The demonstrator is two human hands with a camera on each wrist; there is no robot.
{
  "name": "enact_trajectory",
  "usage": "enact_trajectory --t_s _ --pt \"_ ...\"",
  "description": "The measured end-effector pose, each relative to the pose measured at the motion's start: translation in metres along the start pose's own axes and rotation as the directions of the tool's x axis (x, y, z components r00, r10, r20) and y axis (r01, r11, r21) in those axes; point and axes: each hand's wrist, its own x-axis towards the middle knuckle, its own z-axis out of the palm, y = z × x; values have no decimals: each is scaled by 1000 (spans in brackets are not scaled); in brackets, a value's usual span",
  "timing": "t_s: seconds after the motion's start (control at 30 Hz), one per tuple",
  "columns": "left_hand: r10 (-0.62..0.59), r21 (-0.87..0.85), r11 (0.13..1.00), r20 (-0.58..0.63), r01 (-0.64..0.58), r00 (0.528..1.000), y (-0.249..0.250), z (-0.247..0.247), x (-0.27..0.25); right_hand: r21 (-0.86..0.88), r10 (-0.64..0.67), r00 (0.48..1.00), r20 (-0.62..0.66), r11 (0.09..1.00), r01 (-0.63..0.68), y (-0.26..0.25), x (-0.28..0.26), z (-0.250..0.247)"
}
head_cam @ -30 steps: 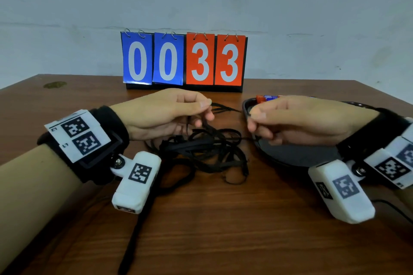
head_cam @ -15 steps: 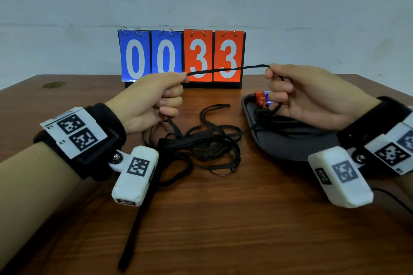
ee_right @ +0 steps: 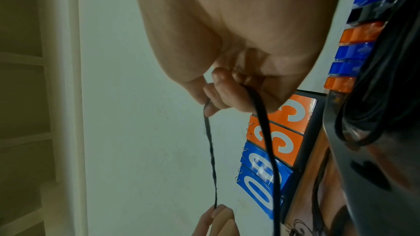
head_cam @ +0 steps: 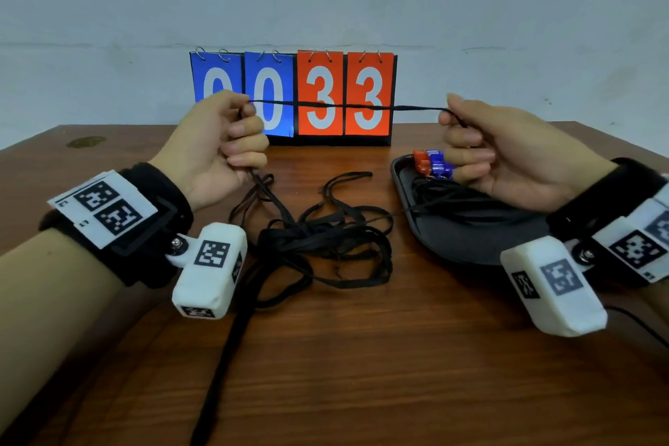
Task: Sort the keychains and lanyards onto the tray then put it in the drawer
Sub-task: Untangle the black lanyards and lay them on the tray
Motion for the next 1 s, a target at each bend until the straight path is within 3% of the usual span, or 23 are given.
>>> enact_trajectory --t_s 0.23,0.33,0.53,0.63,0.73,0.87,1.0 --pt "142 -148 976 -122 -159 982 5 -5 2 -16 8 1000 10 1000 -7 -1 -1 1" --pt "144 -67 987 -56 -148 988 5 1 -3 -8 -19 999 34 1000 19 1 -1 1" --pt "-37 130 991 198 11 979 3 22 -20 6 -154 978 144 988 155 3 -6 6" --pt "-126 237 971 357 41 926 3 33 -29 -34 -208 956 207 975 219 5 -10 10" --pt "-203 374 927 469 15 859 -2 40 -37 -120 -180 938 296 967 223 7 -14 13" --pt "-358 569 821 580 -48 732 -8 48 -47 -211 -123 893 433 950 232 8 -15 13" --pt "-386 609 787 605 -93 696 -14 56 -51 -225 -90 865 494 948 227 7 -15 10"
